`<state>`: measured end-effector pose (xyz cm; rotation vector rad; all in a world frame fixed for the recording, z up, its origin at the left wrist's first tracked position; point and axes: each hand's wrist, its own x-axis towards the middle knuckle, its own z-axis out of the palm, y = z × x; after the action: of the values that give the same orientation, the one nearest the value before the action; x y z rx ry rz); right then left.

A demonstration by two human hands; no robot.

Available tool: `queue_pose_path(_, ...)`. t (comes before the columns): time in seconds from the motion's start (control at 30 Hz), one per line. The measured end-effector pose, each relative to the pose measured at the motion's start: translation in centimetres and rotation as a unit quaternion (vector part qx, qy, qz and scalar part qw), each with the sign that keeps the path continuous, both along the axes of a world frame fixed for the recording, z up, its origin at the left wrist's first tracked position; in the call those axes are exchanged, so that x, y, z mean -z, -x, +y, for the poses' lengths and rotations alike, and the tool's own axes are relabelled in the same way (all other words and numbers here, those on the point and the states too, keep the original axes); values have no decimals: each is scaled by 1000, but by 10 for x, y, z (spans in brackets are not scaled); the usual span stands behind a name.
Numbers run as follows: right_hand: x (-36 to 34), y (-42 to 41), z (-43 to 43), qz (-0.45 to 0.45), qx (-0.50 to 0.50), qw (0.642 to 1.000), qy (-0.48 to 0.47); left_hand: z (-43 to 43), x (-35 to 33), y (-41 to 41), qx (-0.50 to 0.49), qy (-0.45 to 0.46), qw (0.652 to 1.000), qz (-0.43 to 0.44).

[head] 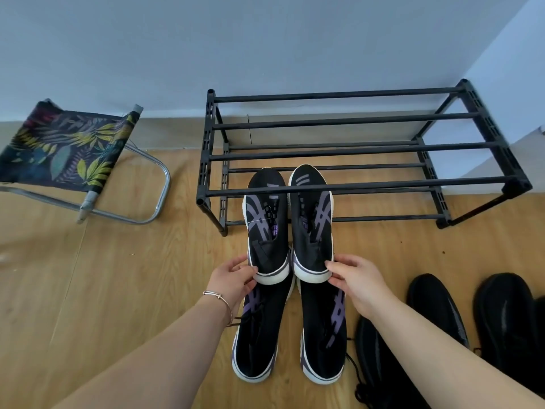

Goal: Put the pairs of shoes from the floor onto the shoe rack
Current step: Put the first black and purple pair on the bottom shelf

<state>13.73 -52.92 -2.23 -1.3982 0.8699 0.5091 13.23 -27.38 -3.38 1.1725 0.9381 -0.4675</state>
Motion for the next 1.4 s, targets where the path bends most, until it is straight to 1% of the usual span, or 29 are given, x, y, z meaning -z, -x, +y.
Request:
queue_pose_path(0.1,-7,-25,2,-19,-6,1000,-4,-2,-4,-22,-12,6,1000,-18)
queue_pose_path(0.17,-12,-43,4,-31,-17,999,1,-2,-6,-40,-9,-9,999,-32)
queue_pose_path(0.27,-13,-71,8,-44,-22,999,11,-2,-3,-68,-15,-46,998,-42)
queue_pose_path(0.37,-7,-97,12,-47,-33,997,44,-4,4,-92,-15,-94,994,-55)
queue_pose_path(0.47,4,-114,13,-38,-48,996,72,-7,9,-105,-8,-150,988,-44)
queue_pose_path(0.6,17,-116,16,-19,-75,992,97,-8,16,-103,0,-192,981,-37)
queue_pose_path(0.87,15,-106,20,-30,-117,985,126,-7,11,-97,41,-204,977,-41)
queue_pose_path(0.97,11,-103,20,-53,-156,971,176,-8,8,-92,75,-216,972,-45)
queue_pose_path(1.03,6,-100,20,-73,-202,946,242,-9,5,-90,95,-232,967,-52)
queue_pose_path(1.1,0,-97,21,-99,-233,921,296,-10,0,-87,133,-274,950,-64)
queue_pose_path(1.23,-9,-81,24,-164,-274,873,369,-13,-11,-77,237,-391,884,-101)
queue_pose_path(1.33,-15,-62,23,-209,-338,813,426,-12,-20,-68,331,-454,819,-116)
queue_pose_path(1.37,-17,-55,22,-219,-364,786,449,-12,-24,-65,366,-473,792,-125)
queue_pose_path(1.4,-19,-47,21,-228,-390,753,478,-12,-28,-61,401,-498,757,-139)
